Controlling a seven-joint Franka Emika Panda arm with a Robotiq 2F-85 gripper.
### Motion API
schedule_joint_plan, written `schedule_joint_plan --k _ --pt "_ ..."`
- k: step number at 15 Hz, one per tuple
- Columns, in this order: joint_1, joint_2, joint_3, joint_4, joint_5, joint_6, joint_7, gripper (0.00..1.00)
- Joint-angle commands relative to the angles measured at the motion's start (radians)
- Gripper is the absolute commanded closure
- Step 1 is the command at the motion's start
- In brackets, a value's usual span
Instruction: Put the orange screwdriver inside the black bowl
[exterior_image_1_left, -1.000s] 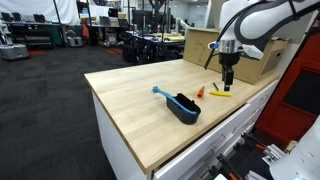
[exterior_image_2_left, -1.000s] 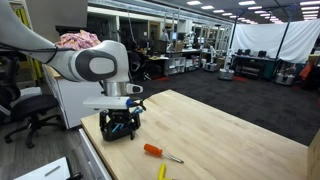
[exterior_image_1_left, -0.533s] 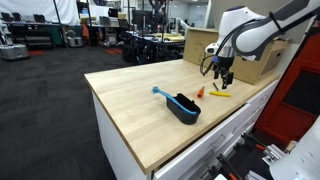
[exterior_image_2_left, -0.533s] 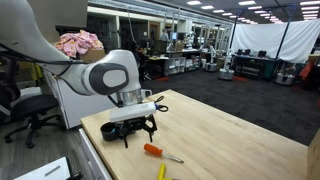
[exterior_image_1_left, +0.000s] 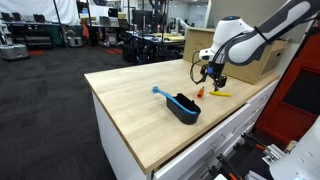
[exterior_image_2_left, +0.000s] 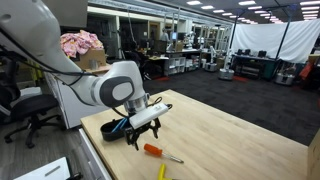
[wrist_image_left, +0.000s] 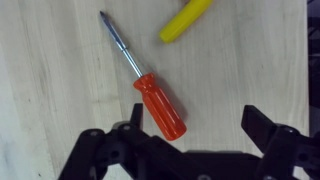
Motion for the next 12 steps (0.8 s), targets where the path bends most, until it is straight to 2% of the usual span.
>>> schedule_joint_plan --k 1,5,6,7,8,9,12 --pt "-0.027 0.112 0.015 0.038 -0.01 0.112 -0.182 0.0" --pt "-0.033 0.166 0.038 0.062 -0.03 0.115 -0.342 0.0" --pt "-0.036 0.175 0.044 0.069 -0.057 0.105 -0.365 0.03" --pt "-0.038 0.181 0.048 0.076 -0.09 0.099 -0.384 0.18" --pt "-0.041 0.189 0.052 0.086 -0.144 0.093 -0.383 0.26" --pt "-0.042 0.194 0.054 0.092 -0.188 0.089 -0.381 0.29" --pt "-0.048 0.209 0.058 0.106 -0.304 0.093 -0.352 0.51"
